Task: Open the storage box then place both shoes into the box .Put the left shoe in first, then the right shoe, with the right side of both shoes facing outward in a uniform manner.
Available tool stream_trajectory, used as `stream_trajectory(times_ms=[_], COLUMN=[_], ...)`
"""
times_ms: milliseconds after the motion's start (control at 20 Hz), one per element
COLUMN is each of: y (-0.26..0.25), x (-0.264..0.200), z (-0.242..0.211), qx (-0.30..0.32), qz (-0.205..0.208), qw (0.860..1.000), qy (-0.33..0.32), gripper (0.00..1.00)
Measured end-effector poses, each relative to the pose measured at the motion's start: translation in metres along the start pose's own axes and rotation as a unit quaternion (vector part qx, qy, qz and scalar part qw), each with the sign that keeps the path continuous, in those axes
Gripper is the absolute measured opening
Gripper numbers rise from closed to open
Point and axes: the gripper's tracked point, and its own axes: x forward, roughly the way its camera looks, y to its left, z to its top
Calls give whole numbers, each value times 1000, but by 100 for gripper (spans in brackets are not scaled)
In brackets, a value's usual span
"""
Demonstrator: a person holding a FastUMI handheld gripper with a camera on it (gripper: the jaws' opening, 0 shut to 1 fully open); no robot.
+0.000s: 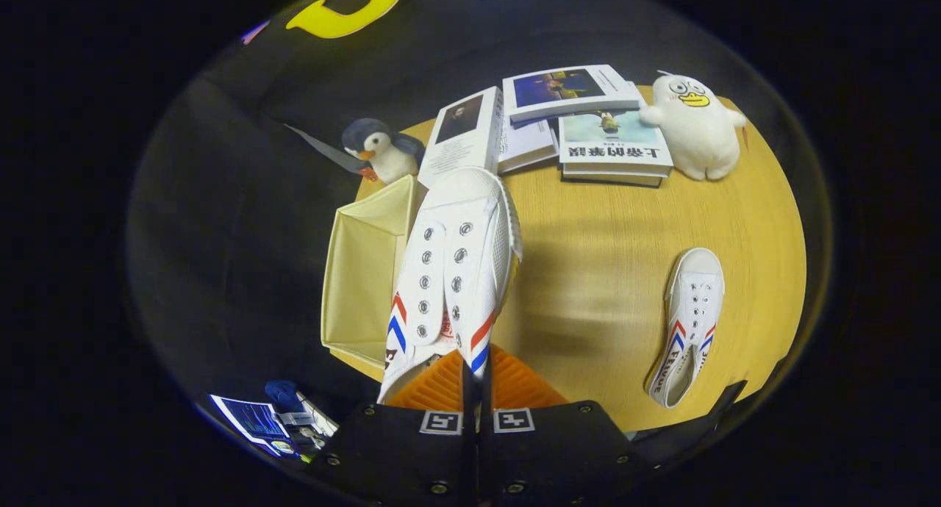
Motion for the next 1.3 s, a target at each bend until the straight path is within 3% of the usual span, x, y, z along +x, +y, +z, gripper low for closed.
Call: stream_trajectory(times_ms=[250, 500, 850, 1300], y=[61, 115, 146, 159], x=[4, 44, 119, 175], z=[19, 29, 17, 14], qx=[-40, -76, -97, -108], qz=[38, 55, 30, -16], qw=[998, 995, 991, 988], qy=[1, 25, 85, 107], gripper=[1, 1, 1, 1])
